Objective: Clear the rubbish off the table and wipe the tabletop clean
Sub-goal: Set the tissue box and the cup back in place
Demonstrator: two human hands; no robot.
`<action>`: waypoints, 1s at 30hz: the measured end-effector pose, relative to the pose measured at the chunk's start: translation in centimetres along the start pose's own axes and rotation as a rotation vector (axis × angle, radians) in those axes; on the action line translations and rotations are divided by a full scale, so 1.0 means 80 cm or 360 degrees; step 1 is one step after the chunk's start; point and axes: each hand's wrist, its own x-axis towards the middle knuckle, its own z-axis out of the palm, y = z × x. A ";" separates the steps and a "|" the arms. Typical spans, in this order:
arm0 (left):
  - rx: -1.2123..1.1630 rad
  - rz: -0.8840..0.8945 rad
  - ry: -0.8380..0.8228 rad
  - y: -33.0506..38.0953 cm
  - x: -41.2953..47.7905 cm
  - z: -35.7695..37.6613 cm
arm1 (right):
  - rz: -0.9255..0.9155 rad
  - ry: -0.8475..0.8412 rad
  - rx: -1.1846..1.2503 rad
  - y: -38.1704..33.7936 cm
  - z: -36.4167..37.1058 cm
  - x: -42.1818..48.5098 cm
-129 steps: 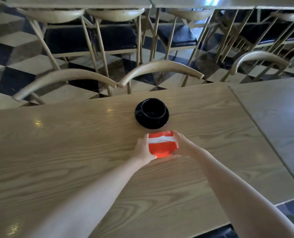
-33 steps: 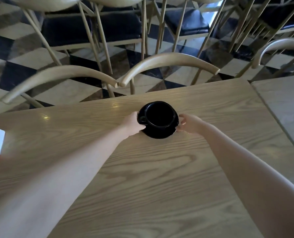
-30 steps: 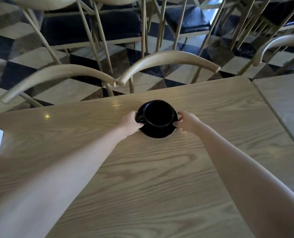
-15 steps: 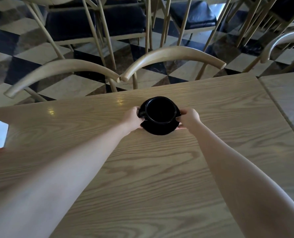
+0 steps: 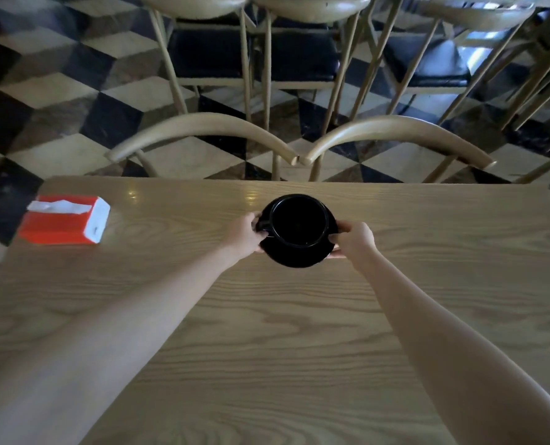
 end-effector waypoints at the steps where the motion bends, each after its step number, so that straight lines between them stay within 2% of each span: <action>1: -0.0026 -0.0009 0.0024 -0.006 -0.003 -0.017 | -0.0006 -0.0025 -0.0007 -0.004 0.017 -0.001; 10: -0.0291 -0.0125 0.0220 -0.065 -0.034 -0.166 | 0.0013 -0.0188 -0.0068 -0.039 0.181 -0.015; 16: -0.0188 -0.0127 0.0290 -0.101 -0.041 -0.240 | 0.0030 -0.0244 -0.0140 -0.047 0.261 -0.019; 30: -0.0017 -0.0016 0.0152 -0.117 -0.039 -0.273 | 0.0054 -0.0053 -0.0208 -0.034 0.303 -0.031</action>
